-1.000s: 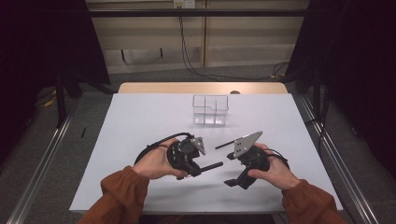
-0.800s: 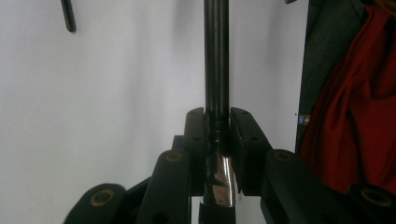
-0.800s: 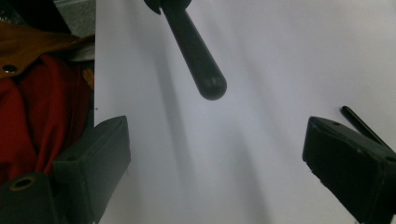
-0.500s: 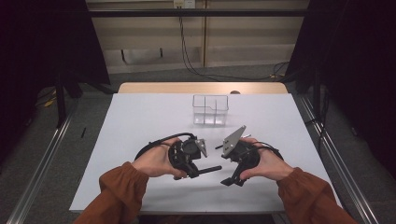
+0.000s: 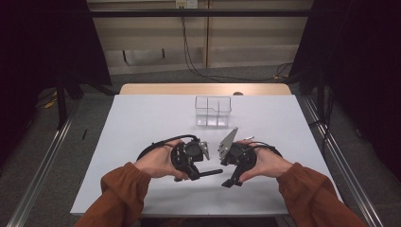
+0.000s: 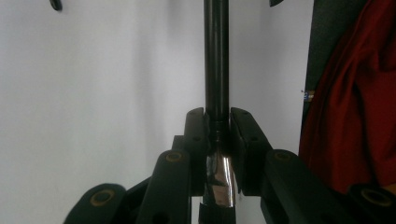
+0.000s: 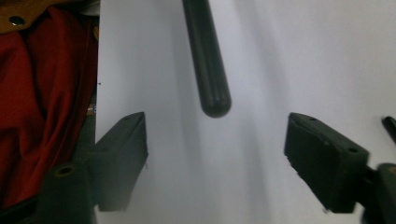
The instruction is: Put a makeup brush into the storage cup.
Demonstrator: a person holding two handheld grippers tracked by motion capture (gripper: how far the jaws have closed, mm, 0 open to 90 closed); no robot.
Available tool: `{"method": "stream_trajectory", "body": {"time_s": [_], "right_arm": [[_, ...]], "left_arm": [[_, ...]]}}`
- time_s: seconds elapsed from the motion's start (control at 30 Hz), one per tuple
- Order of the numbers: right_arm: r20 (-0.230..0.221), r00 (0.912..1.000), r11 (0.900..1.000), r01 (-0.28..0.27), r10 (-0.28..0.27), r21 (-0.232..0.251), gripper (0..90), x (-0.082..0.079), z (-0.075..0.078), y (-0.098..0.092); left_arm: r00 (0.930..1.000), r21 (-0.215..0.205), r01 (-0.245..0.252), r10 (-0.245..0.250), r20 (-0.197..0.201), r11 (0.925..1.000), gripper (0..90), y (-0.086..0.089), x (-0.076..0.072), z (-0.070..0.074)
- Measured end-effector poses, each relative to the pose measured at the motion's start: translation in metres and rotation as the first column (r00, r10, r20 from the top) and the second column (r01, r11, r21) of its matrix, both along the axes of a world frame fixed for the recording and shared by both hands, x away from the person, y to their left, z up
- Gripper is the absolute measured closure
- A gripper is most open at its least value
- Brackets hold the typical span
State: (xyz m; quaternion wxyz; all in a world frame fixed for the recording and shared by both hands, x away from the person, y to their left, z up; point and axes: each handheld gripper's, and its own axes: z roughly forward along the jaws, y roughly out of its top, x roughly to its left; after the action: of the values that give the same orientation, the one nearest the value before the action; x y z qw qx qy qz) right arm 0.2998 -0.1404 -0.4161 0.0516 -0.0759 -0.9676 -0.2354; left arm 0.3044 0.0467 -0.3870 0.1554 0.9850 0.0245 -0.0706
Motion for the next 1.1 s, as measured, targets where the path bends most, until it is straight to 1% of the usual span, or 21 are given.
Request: {"method": "stream_trajectory", "body": {"time_s": [0.1,0.17,0.23,0.27,0.33,0.37,0.47,0.5,0.53,0.6,0.67,0.7,0.73,0.77,0.87,0.9,0.93,1.0,1.03,1.07,1.1], "right_arm": [[-0.007,1.0,1.0,0.006,-0.006,0.005,27.0,0.0,0.0,0.001],[-0.017,0.9998,1.0,0.014,-0.014,0.006,28.6,0.001,0.0,0.002],[-0.034,0.9992,1.0,0.021,-0.021,0.01,34.1,0.002,0.001,0.002],[-0.042,0.9988,1.0,0.025,-0.024,0.015,34.9,0.003,0.001,0.002],[-0.039,0.9986,0.999,0.038,-0.037,0.008,35.4,0.003,0.002,0.002],[-0.044,0.9981,0.999,0.042,-0.042,0.005,35.4,0.004,0.002,0.003],[-0.043,0.9988,1.0,0.023,-0.023,-0.001,38.7,0.004,0.001,0.005],[-0.043,0.9988,1.0,0.022,-0.022,0.0,41.7,0.004,0.001,0.005],[-0.052,0.9984,1.0,0.023,-0.023,0.003,43.4,0.004,0.001,0.006],[-0.044,0.9989,1.0,0.017,-0.016,0.02,48.4,0.004,0.002,0.006],[-0.044,0.999,1.0,0.007,-0.006,0.025,48.5,0.004,0.002,0.006],[-0.029,0.9996,0.999,0.004,-0.003,0.032,48.5,0.004,0.001,0.007],[-0.049,0.9988,1.0,0.004,-0.002,0.023,48.5,0.003,0.001,0.007],[-0.031,0.9995,1.0,-0.001,0.002,0.03,48.5,0.003,0.001,0.008],[-0.04,0.9992,0.999,-0.003,0.004,0.038,52.6,0.003,0.001,0.01],[-0.038,0.9993,0.999,-0.004,0.006,0.044,54.3,0.004,0.001,0.01],[-0.034,0.9994,0.999,-0.007,0.009,0.049,55.4,0.004,0.0,0.01],[-0.035,0.9993,0.999,-0.012,0.014,0.048,58.8,0.003,0.0,0.012],[-0.023,0.9995,0.998,-0.019,0.02,0.053,60.6,0.004,0.0,0.012],[-0.043,0.9989,0.999,-0.018,0.02,0.042,61.4,0.002,0.001,0.012],[-0.024,0.9993,0.998,-0.026,0.027,0.05,64.0,0.003,0.0,0.013]], "left_arm": [[1.0,0.004,0.006,-0.006,-0.004,1.0,77.7,0.0,0.001,-0.001],[0.9999,0.0,-0.007,0.007,-0.008,1.0,77.7,0.0,0.0,-0.003],[0.9999,0.0,-0.001,0.001,-0.011,1.0,77.7,0.0,0.001,-0.004],[0.9999,-0.003,-0.004,0.004,-0.01,1.0,77.7,0.0,0.001,-0.004],[1.0,0.003,0.004,-0.004,-0.008,1.0,77.7,0.0,0.002,-0.005],[0.9999,-0.006,-0.009,0.009,-0.01,0.9999,77.7,0.0,0.001,-0.005],[0.9999,-0.009,-0.008,0.008,-0.011,0.9999,77.7,0.0,0.001,-0.005],[0.9999,-0.01,-0.008,0.008,-0.012,0.9999,77.7,0.0,0.001,-0.005],[1.0,-0.004,0.005,-0.005,-0.008,1.0,77.7,-0.001,0.002,-0.005],[0.9999,-0.003,0.007,-0.007,-0.01,1.0,77.7,-0.001,0.002,-0.005],[1.0,-0.01,0.001,-0.001,-0.007,1.0,77.7,-0.001,0.002,-0.006],[1.0,-0.01,0.001,-0.001,-0.006,0.9999,77.7,-0.002,0.002,-0.006],[0.9999,-0.011,-0.002,0.002,-0.011,0.9999,77.7,-0.002,0.002,-0.006],[0.9999,-0.011,-0.005,0.005,-0.012,0.9999,77.7,-0.002,0.002,-0.006],[0.9999,-0.002,0.007,-0.007,-0.007,1.0,77.7,-0.003,0.003,-0.008],[0.9998,-0.004,0.004,-0.004,-0.021,1.0,77.7,-0.004,0.003,-0.008],[0.9999,-0.007,0.004,-0.004,-0.012,1.0,77.7,-0.004,0.002,-0.009],[0.9999,-0.004,0.012,-0.012,-0.012,0.9999,77.6,-0.004,0.002,-0.008],[0.9998,-0.001,0.014,-0.014,-0.01,0.9999,77.7,-0.004,0.003,-0.008],[0.9999,-0.006,0.008,-0.008,-0.011,1.0,77.7,-0.004,0.002,-0.008],[0.9998,0.0,0.014,-0.014,-0.012,0.9999,77.6,-0.004,0.002,-0.008]]}}
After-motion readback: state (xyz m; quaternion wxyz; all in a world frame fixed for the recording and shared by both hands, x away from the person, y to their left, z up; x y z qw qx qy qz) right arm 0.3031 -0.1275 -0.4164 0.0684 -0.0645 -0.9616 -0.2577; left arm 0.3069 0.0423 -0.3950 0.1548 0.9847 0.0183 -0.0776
